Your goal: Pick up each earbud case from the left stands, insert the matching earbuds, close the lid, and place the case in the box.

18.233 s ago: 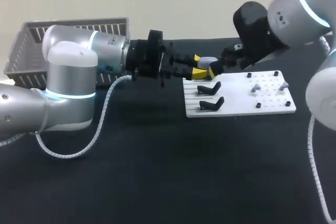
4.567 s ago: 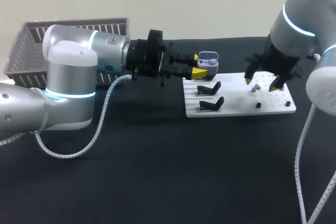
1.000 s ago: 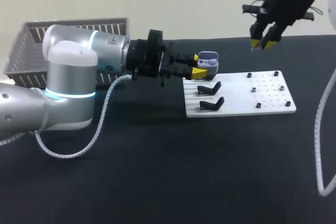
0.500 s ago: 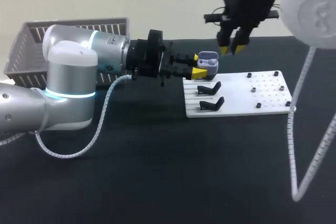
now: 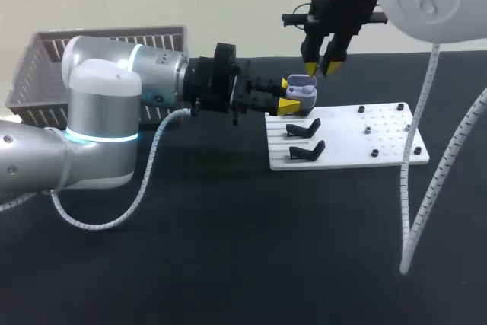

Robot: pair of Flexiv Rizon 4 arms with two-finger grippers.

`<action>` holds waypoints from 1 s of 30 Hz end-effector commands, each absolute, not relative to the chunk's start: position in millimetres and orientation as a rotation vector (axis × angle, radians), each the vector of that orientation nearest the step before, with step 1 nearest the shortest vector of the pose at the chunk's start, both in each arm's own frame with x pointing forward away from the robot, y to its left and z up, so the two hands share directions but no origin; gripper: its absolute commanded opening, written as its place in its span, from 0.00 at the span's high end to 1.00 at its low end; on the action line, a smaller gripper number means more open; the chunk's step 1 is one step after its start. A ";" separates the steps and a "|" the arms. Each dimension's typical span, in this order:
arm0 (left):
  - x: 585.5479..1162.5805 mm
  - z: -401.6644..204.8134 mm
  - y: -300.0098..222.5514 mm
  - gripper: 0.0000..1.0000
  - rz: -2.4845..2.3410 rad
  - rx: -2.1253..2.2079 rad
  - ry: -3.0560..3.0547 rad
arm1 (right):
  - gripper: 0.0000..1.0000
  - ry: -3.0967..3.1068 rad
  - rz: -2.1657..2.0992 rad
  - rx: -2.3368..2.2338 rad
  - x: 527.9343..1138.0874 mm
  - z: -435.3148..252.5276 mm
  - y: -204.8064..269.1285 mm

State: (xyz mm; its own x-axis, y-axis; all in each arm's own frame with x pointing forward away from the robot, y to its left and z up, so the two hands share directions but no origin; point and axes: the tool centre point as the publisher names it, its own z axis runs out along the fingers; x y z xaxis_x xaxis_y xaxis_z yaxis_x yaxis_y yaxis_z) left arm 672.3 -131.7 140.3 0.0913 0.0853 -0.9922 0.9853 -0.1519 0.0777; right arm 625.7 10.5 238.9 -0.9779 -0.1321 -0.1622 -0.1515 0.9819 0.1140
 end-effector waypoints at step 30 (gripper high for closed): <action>671.6 139.5 -131.7 1.00 -1.205 1.423 1.137 | 1.00 3.006 0.002 -0.323 643.8 216.4 45.0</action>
